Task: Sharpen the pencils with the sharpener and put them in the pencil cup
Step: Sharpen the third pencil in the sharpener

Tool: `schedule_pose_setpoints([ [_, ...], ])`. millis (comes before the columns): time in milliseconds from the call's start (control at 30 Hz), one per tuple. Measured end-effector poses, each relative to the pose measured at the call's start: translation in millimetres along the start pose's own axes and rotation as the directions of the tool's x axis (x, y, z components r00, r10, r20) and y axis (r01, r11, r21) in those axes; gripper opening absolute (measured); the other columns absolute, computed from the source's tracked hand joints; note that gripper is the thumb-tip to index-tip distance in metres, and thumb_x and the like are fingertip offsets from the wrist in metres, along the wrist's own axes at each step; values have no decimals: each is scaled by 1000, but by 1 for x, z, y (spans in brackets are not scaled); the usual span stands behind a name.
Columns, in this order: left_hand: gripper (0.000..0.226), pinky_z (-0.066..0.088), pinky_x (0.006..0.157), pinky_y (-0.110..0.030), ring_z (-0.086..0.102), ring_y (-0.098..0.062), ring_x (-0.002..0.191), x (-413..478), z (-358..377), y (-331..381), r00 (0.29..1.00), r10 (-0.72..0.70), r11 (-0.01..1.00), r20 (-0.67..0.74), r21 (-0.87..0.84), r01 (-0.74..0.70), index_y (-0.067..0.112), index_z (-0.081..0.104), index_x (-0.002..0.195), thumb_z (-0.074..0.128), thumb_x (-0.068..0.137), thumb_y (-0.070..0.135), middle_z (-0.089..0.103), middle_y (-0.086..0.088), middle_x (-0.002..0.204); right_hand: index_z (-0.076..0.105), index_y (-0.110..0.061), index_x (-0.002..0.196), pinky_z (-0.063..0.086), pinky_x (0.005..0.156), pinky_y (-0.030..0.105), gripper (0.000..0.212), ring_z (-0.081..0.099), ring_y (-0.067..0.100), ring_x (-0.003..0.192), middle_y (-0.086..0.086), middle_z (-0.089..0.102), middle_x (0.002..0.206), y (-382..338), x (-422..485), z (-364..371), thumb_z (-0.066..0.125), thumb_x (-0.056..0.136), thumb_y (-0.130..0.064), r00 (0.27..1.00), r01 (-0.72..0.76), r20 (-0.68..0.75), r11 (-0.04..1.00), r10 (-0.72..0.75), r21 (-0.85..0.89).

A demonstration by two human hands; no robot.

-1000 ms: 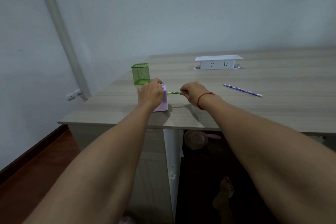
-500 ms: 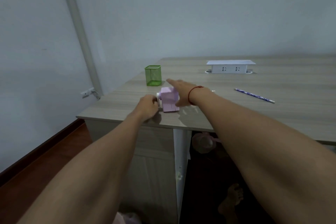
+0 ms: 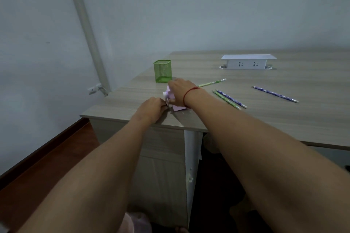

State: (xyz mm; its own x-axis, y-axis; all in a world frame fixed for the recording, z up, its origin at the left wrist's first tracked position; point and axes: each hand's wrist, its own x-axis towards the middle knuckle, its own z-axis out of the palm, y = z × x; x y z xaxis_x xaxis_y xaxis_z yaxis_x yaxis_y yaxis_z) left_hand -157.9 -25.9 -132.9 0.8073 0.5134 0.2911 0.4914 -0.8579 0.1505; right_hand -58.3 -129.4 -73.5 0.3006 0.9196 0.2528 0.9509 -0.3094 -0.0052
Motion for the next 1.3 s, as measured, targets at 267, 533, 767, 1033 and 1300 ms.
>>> schedule_pose_setpoints([
  [267, 27, 49, 80, -38, 62, -30, 87, 15, -9, 0, 990, 61, 992, 130, 102, -74, 11, 66, 108, 46, 98, 26, 67, -15, 99, 50, -14, 122, 47, 93, 49, 40, 55, 34, 110, 14, 53, 124, 8, 5, 12, 48, 89, -37, 999, -48, 22, 997, 47, 55],
  [533, 20, 44, 70, -31, 64, -30, 90, 43, -53, 5, 975, 181, 910, 131, 353, -217, 7, 65, 101, 49, 96, 16, 67, -14, 99, 44, -16, 134, 46, 95, 46, 44, 52, 33, 116, 12, 48, 132, 10, 0, 13, 48, 94, -35, 999, -37, 4, 998, 37, 49],
  [767, 23, 48, 79, -41, 62, -39, 99, 38, -69, 13, 975, 223, 891, -6, 406, -201, 8, 63, 110, 44, 98, 12, 64, -23, 107, 44, -16, 133, 45, 93, 43, 44, 52, 32, 118, 11, 51, 132, 6, -1, 7, 52, 94, -37, 997, -73, 28, 997, 74, -27],
  [1033, 20, 53, 78, -44, 65, -39, 94, -3, -65, 23, 968, 224, 933, -115, 312, -179, 4, 64, 106, 47, 95, 6, 66, -22, 101, 49, -15, 128, 46, 94, 42, 44, 54, 32, 116, 13, 53, 129, -2, -1, 3, 56, 92, -38, 991, -124, 48, 991, 126, -43],
  [1300, 19, 45, 66, -39, 63, -40, 87, -27, -40, 26, 978, 156, 979, -137, 151, -135, 3, 59, 107, 47, 94, -1, 65, -24, 97, 48, -13, 130, 44, 96, 41, 43, 52, 33, 119, 14, 49, 133, -5, -1, 5, 55, 93, -33, 988, -144, 51, 989, 144, -17],
])
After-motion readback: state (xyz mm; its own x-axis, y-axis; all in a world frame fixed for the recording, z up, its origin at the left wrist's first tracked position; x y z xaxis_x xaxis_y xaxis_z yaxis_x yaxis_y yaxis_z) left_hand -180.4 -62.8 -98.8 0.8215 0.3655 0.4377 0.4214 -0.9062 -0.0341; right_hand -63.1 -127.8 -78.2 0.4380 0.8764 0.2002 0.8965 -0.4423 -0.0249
